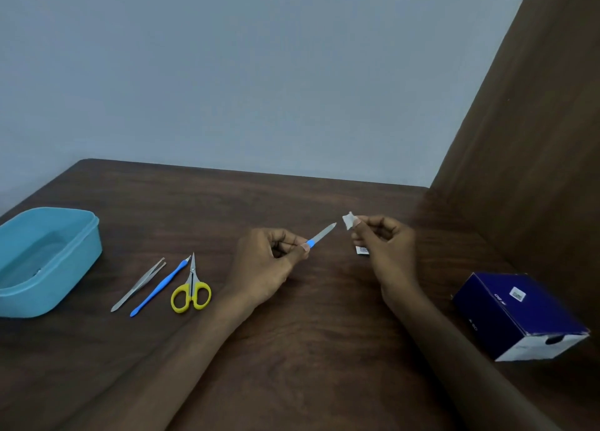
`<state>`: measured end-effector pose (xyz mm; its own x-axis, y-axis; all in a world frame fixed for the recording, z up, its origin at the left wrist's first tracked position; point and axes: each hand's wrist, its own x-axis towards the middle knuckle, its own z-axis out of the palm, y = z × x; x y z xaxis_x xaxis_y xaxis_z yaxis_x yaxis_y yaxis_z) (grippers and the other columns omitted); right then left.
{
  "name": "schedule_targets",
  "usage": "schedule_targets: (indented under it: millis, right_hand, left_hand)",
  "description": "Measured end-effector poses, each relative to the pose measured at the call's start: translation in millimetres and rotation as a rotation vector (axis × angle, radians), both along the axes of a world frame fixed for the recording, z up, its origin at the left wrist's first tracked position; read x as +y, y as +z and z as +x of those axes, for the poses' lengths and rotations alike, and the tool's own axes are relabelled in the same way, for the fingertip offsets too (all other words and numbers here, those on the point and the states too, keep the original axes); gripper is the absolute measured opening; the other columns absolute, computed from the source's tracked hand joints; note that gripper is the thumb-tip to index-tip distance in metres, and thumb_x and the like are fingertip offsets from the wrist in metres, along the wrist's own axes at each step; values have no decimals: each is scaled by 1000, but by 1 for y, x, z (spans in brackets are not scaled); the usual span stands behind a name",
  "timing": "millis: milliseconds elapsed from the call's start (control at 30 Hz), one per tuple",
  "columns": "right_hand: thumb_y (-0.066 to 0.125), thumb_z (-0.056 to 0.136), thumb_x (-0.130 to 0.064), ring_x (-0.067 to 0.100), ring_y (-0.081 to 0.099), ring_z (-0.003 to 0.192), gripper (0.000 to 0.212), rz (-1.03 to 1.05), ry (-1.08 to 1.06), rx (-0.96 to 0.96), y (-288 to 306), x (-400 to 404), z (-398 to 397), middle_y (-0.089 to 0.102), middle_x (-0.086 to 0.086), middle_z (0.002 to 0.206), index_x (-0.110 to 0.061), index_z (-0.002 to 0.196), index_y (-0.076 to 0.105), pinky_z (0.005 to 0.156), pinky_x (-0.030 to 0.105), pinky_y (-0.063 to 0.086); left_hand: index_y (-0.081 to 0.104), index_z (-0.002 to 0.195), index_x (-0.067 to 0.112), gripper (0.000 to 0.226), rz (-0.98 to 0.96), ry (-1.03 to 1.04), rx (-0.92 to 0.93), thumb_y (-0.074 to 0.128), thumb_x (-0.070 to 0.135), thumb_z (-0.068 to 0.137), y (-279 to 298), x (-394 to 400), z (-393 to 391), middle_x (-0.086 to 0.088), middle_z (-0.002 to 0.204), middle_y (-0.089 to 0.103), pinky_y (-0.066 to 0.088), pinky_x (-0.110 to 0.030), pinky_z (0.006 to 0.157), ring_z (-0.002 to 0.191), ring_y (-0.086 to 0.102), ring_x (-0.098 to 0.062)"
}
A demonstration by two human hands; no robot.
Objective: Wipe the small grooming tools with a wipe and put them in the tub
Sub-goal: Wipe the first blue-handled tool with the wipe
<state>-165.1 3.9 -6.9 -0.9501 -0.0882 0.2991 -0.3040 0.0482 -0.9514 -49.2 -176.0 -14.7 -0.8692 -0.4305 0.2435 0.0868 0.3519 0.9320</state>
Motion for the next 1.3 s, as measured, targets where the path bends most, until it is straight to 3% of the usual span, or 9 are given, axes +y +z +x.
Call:
schedule_targets:
  millis: [67, 200, 467, 567, 733, 967, 1067, 1200, 1300]
  right_hand:
    - [77, 94, -9, 16, 74, 73, 4, 9, 127, -62, 1, -3, 7, 81, 7, 85, -9, 94, 81, 69, 27, 61]
    - [78, 93, -9, 19, 70, 72, 8, -55, 349, -200, -3, -13, 24, 79, 18, 83, -1, 94, 80, 71, 28, 61]
    - [77, 93, -5, 17, 69, 71, 4, -111, 365, -266, -2, -17, 27, 78, 18, 84, -3, 91, 80, 70, 29, 60]
    - [74, 93, 0, 15, 67, 68, 12, -48, 457, -280, -2, -21, 32, 77, 14, 81, -6, 86, 80, 66, 26, 59]
    - [74, 95, -4, 14, 66, 68, 13, -136, 414, -298, -1, -15, 28, 76, 12, 80, -10, 85, 79, 66, 27, 58]
    - [69, 94, 4, 16, 63, 67, 13, -36, 423, -284, -7, -20, 24, 77, 18, 83, 3, 106, 74, 63, 26, 56]
    - [73, 95, -3, 13, 60, 70, 7, 10, 503, -218, -8, -20, 26, 74, 12, 81, 0, 98, 79, 65, 25, 54]
    - [76, 96, -16, 8, 60, 73, 13, 45, 526, -154, -8, -18, 27, 71, 1, 78, -4, 99, 80, 66, 23, 53]
    - [74, 98, -16, 9, 62, 77, 13, 45, 540, -168, -6, -18, 27, 73, 2, 84, -5, 103, 79, 67, 24, 53]
  left_hand:
    - [84, 88, 21, 8, 0, 1, 0, 80, 19, 94, 0, 0, -1, 10, 69, 76, 53, -26, 52, 55, 61, -2]
    - [84, 89, 21, 4, 21, 4, 21, 83, 22, 93, -2, 0, -1, 6, 68, 76, 54, -29, 49, 54, 61, -7]
    - [83, 86, 24, 6, -35, -12, 26, 85, 27, 91, -3, -1, 1, 8, 72, 79, 52, -20, 53, 56, 64, 2]
    - [83, 85, 25, 9, -13, -9, 39, 82, 29, 93, -2, -4, 4, 11, 76, 80, 54, -25, 50, 60, 67, -8]
    - [86, 90, 26, 8, 0, -43, 41, 81, 29, 95, -4, 0, 2, 5, 77, 81, 52, -30, 49, 60, 65, -14]
    - [78, 116, 25, 22, -27, -6, 30, 81, 27, 94, -1, 2, 2, 4, 66, 78, 48, -17, 50, 47, 59, -1]
    - [70, 120, 27, 34, -18, 35, 30, 84, 35, 91, 3, 4, 3, 2, 63, 77, 45, -14, 47, 38, 56, -3]
    - [70, 112, 19, 30, 1, 55, 20, 81, 39, 92, 4, 7, 4, 1, 66, 78, 46, -15, 45, 41, 60, -2]
    - [74, 104, 22, 24, -38, 67, 14, 79, 42, 93, 3, 6, 5, 2, 65, 76, 47, -17, 44, 41, 61, -4]
